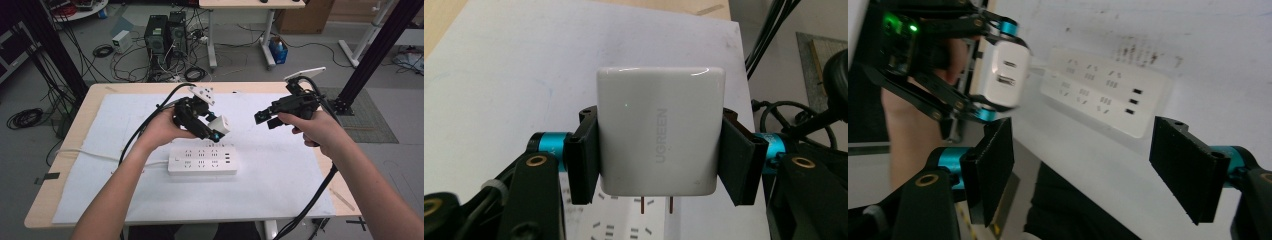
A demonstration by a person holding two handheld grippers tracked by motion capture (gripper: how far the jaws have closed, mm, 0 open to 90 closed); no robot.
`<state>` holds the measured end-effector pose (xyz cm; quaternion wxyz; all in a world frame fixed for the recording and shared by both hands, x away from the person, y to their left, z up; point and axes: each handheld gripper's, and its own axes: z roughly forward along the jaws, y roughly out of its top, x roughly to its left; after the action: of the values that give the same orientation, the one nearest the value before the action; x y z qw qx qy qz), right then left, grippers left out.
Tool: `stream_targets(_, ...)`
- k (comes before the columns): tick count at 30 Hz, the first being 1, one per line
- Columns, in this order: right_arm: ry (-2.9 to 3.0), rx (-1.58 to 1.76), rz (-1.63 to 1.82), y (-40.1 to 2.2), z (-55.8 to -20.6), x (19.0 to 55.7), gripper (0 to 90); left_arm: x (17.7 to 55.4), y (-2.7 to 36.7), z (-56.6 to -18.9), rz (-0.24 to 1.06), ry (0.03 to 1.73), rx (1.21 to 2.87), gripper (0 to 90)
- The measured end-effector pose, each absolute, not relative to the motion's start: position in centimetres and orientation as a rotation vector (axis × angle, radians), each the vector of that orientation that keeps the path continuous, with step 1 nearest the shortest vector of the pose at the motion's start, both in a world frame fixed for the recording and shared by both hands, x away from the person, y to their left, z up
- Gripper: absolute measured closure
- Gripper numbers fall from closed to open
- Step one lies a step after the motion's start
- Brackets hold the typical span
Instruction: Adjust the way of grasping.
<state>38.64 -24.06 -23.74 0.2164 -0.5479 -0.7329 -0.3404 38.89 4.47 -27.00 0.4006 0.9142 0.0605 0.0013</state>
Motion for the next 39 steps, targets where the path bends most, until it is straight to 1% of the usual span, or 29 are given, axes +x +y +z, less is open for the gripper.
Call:
stream_targets(1, -2.025, -1.517, -0.94, -23.8, -23.9, 38.6, 30.3, 38.8, 4.0, -27.1, 0.011, 0.138, 2.306, 42.5)
stream_targets(3, -1.995, -1.505, -0.933, -23.3, -24.3, 38.5, 32.9, 38.7, 3.3, -27.2, 0.005, 0.12, 2.292, 42.5)
stream_targets(4, -1.986, -1.496, -0.936, -23.1, -24.4, 38.4, 34.3, 38.6, 2.7, -27.2, 0.025, 0.092, 2.29, 42.5)
stream_targets(10, -1.939, -1.485, -0.935, -22.0, -25.3, 38.5, 35.9, 38.2, 0.9, -27.4, 0.044, 0.033, 2.269, 42.5)
stream_targets(13, -1.925, -1.499, -0.917, -21.5, -25.7, 38.7, 38.2, 38.0, 0.4, -27.4, 0.072, 0.017, 2.264, 42.5)
stream_targets(15, -1.92, -1.49, -0.912, -21.2, -26.1, 38.8, 47.2, 37.9, 0.2, -27.3, 0.079, 0.017, 2.263, 42.5)
stream_targets(16, -1.923, -1.485, -0.902, -21.0, -26.3, 38.8, 53.0, 37.8, 0.1, -27.3, 0.084, 0.018, 2.268, 42.5)
stream_targets(17, -1.914, -1.481, -0.909, -20.9, -26.4, 38.9, 57.3, 37.7, 0.0, -27.4, 0.118, 0.015, 2.288, 42.5)
stream_targets(19, -1.929, -1.489, -0.903, -20.8, -26.6, 39.0, 60.1, 37.5, -0.1, -27.5, 0.18, 0.021, 2.305, 42.4)
stream_targets(20, -1.922, -1.491, -0.904, -20.8, -26.7, 39.1, 62.4, 37.6, -0.1, -27.4, 0.185, 0.027, 2.313, 41.8)
stream_targets(21, -1.934, -1.481, -0.915, -20.8, -26.8, 39.2, 62.4, 37.6, 0.0, -27.4, 0.184, 0.053, 2.31, 41.5)
stream_targets(22, -1.947, -1.478, -0.921, -20.8, -26.8, 39.2, 62.5, 37.6, 0.1, -27.3, 0.212, 0.077, 2.315, 36.7)
stream_targets(23, -1.964, -1.477, -0.931, -20.9, -26.7, 39.3, 62.5, 37.7, 0.2, -27.3, 0.237, 0.102, 2.335, 29.7)
stream_targets(25, -1.983, -1.48, -0.95, -21.4, -26.2, 39.4, 62.4, 37.8, 1.0, -27.2, 0.275, 0.133, 2.375, 27.8)
stream_targets(27, -2.075, -1.475, -0.964, -22.1, -25.5, 39.5, 62.5, 38.1, 2.1, -27.2, 0.293, 0.197, 2.422, 22.9)
stream_targets(30, -2.266, -1.458, -0.938, -22.8, -24.0, 39.4, 62.4, 38.3, 4.3, -27.0, 0.332, 0.305, 2.516, 22.9)
stream_targets(35, -2.608, -1.434, -0.762, -23.3, -21.9, 39.3, 62.5, 38.7, 8.1, -27.4, 0.34, 0.555, 2.718, 22.9)
stream_targets(37, -2.754, -1.415, -0.66, -23.2, -21.4, 39.2, 62.5, 38.8, 9.9, -27.4, 0.325, 0.685, 2.765, 22.9)
stream_targets(39, -2.857, -1.408, -0.565, -23.3, -21.1, 39.3, 62.4, 39.0, 11.7, -27.3, 0.319, 0.781, 2.781, 22.9)
